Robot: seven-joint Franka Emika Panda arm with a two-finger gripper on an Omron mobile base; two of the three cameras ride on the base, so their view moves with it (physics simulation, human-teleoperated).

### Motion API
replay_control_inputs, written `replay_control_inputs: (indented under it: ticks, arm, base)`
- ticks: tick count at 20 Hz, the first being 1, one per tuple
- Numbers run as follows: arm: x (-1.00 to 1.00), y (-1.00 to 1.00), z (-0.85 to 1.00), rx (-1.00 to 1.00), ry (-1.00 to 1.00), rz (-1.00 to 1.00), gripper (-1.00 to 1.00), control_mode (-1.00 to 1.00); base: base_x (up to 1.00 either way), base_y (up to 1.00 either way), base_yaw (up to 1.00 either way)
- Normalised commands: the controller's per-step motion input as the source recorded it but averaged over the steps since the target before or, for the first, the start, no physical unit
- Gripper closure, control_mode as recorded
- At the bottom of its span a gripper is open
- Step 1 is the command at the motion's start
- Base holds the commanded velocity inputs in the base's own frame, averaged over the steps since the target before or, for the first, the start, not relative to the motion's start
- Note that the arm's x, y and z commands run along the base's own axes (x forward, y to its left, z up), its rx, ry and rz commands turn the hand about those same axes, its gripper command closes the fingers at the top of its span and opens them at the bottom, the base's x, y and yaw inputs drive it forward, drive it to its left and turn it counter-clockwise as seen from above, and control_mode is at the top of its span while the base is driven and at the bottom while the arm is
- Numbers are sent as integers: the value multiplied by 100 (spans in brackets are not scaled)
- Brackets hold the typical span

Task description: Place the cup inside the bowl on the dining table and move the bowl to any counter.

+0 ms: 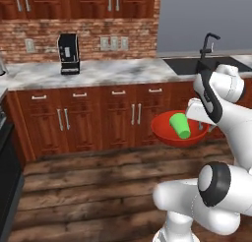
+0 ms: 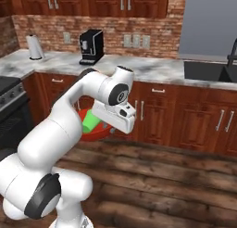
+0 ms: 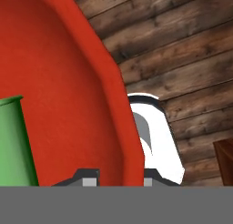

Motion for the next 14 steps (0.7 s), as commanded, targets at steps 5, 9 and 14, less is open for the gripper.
replay_control_inputs:
  ticks: [5,9,14]
  arm:
    - [0,0,0,0,0,0,100,100]
    - [0,0,0,0,0,0,100,100]
    - [0,0,0,0,0,0,100,100]
  base:
    - [72,1,0]
    - [80,6,0]
    - [81,7,0]
